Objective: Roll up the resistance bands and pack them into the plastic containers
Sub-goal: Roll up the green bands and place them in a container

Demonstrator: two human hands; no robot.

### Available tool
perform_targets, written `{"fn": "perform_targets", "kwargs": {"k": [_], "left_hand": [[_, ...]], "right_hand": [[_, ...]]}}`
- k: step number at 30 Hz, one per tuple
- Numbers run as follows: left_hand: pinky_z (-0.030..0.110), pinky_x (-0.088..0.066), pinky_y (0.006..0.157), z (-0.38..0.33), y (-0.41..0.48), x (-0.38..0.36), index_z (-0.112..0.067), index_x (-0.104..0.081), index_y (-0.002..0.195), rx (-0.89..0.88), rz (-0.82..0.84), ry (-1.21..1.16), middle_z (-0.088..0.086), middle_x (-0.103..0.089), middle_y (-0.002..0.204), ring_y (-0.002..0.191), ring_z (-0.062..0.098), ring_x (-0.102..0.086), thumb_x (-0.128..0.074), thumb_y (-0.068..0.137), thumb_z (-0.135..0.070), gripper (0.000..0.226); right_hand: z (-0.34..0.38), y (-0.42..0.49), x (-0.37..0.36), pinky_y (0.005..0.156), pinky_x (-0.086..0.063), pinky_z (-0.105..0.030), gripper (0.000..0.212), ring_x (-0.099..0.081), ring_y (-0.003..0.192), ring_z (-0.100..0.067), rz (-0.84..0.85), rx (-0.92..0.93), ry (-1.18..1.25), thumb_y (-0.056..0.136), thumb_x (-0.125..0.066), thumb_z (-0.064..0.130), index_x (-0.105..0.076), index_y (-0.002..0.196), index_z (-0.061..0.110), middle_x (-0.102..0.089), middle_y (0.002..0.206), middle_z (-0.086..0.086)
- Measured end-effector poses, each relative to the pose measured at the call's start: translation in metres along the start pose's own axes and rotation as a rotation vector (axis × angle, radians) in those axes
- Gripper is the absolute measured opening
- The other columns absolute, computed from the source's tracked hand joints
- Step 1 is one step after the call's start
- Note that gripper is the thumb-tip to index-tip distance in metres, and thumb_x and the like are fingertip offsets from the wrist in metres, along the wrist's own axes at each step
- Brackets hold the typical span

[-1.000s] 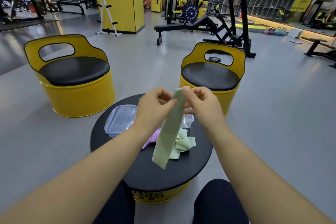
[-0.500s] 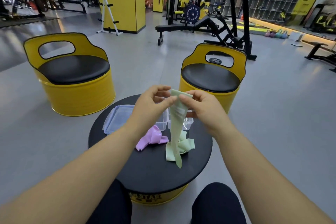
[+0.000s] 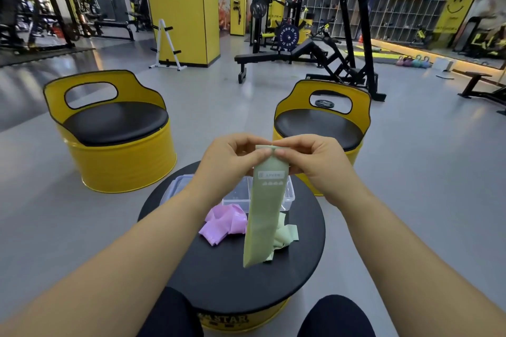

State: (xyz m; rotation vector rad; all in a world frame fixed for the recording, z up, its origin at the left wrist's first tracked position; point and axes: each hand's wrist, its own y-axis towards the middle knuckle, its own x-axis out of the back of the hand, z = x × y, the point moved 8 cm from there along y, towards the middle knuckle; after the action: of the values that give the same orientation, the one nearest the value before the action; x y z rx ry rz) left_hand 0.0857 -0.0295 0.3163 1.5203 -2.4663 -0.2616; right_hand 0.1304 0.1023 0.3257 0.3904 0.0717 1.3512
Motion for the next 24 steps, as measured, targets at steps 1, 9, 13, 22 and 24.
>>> {"fn": "perform_targets", "kwargs": {"k": [1,9,13,22,24], "left_hand": [[0.015,-0.047,0.052,-0.002,0.000,0.001,-0.015,-0.070,0.084,-0.014,-0.007,0.005,0.003,-0.069,0.072,0.061,0.006,-0.064,-0.065,0.085,-0.006,0.011],[0.020,-0.050,0.052,-0.013,0.004,0.005,-0.013,-0.069,0.079,-0.015,-0.026,-0.033,0.012,-0.069,0.075,0.062,0.012,-0.065,-0.068,0.082,-0.003,0.010],[0.021,-0.051,0.054,-0.017,0.008,0.006,-0.012,-0.070,0.079,-0.010,-0.014,-0.037,0.007,-0.070,0.070,0.061,0.013,-0.065,-0.068,0.082,-0.003,0.009],[0.024,-0.055,0.058,-0.024,0.007,0.009,-0.013,-0.071,0.076,-0.026,-0.017,-0.051,0.012,-0.070,0.072,0.064,0.016,-0.065,-0.069,0.080,-0.002,0.011],[0.026,-0.056,0.060,-0.026,0.007,0.010,-0.016,-0.071,0.073,-0.047,-0.042,-0.021,0.013,-0.069,0.072,0.065,0.017,-0.065,-0.070,0.079,-0.002,0.015]], "right_hand": [[0.002,0.000,-0.001,0.060,-0.055,-0.021,0.014,-0.069,0.068,-0.010,0.012,0.003,0.015,0.083,-0.066,0.002,-0.072,0.083,0.015,-0.073,0.071,0.003],[0.011,0.002,0.001,0.060,-0.055,-0.021,0.015,-0.070,0.070,-0.011,0.096,-0.035,0.084,0.087,-0.060,0.000,-0.069,0.094,0.009,-0.073,0.073,0.003],[0.018,0.006,0.004,0.061,-0.055,-0.020,0.011,-0.070,0.070,-0.011,0.080,-0.012,0.000,0.087,-0.063,0.003,-0.067,0.093,0.011,-0.071,0.069,0.002],[0.028,0.008,0.004,0.060,-0.054,-0.018,0.007,-0.067,0.067,-0.008,0.043,0.054,-0.114,0.087,-0.062,0.003,-0.063,0.084,0.009,-0.068,0.074,-0.003],[0.028,0.008,0.002,0.061,-0.055,-0.021,0.005,-0.066,0.069,-0.010,0.053,0.048,-0.123,0.089,-0.060,0.005,-0.061,0.086,0.009,-0.067,0.076,-0.006]]}}
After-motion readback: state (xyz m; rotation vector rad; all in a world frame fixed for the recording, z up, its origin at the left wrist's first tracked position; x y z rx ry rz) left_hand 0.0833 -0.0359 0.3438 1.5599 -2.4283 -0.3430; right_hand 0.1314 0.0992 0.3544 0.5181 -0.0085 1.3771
